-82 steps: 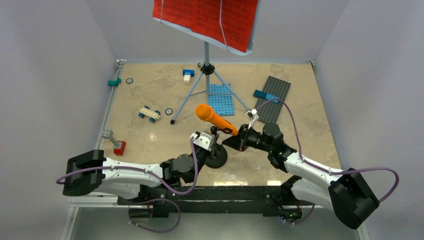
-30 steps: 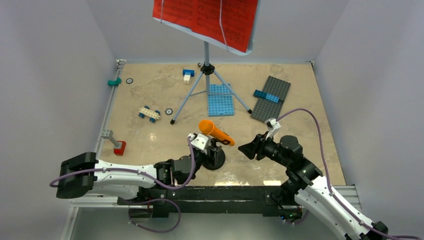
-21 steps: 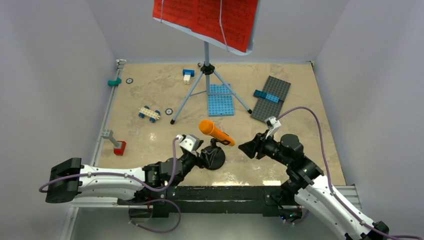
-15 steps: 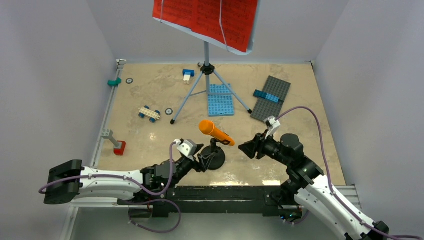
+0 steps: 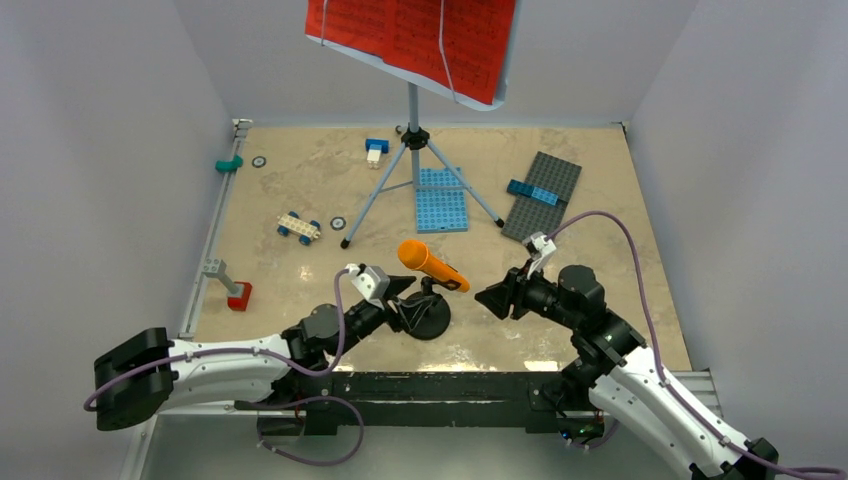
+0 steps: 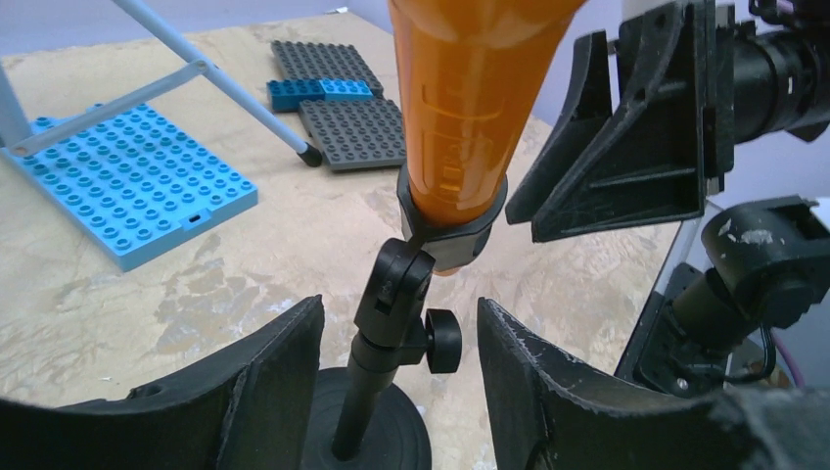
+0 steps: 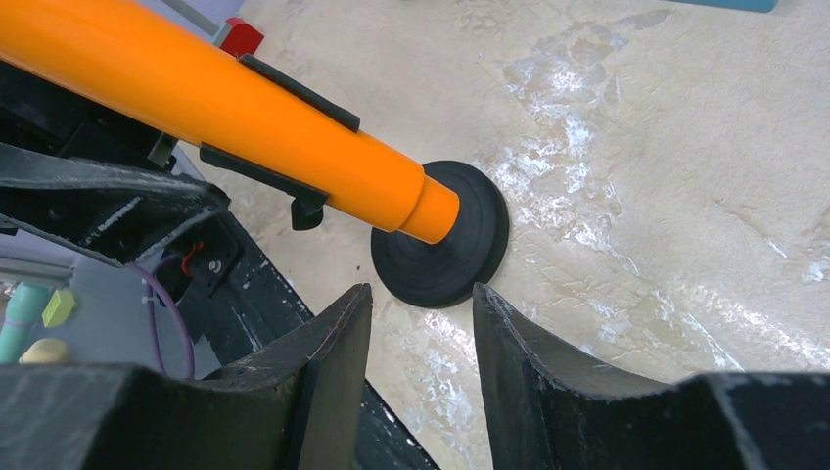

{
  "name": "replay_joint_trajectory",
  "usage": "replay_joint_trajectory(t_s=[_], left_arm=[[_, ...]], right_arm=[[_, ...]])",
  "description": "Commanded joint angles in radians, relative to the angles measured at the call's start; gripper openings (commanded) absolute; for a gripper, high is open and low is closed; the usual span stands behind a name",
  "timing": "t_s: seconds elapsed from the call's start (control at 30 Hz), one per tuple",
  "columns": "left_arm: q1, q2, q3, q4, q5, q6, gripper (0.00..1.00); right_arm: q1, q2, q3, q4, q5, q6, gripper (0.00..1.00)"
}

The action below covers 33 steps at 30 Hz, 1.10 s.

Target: Pack up the instrument practice props

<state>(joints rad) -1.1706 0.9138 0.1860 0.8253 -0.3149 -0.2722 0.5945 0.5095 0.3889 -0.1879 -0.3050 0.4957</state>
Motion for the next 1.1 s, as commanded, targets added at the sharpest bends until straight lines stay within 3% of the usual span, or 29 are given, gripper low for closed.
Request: replay_joint_trajectory(t_s=[0.0, 0.27, 0.43, 0.87, 1.07], left_arm=[[0.027, 0.041, 0.045, 0.071, 0.104, 0.002, 0.62], [0.076, 0.129, 0.074, 0.127, 0.157, -0.005, 0.61], [0.087, 0.154, 0.087, 0.144, 0.183, -0.007, 0.54], [0.088, 0.158, 0.046, 0.103, 0.203, -0.022, 0.02], [0.086, 0.181, 0.058, 0.029, 0.174, -0.019, 0.00]], right_arm=[[-0.001, 0.010, 0.050, 0.022, -0.014, -0.024, 0.46], [-0.001, 0.016, 0.068, 0.003, -0.015, -0.045, 0.46], [-0.001, 0.027, 0.069, 0.002, -0.003, -0.058, 0.46], [0.006, 0.056, 0.115, 0.006, 0.013, -0.097, 0.49], [0.151, 0.050, 0.187, -0.010, 0.286, -0.197, 0.59]])
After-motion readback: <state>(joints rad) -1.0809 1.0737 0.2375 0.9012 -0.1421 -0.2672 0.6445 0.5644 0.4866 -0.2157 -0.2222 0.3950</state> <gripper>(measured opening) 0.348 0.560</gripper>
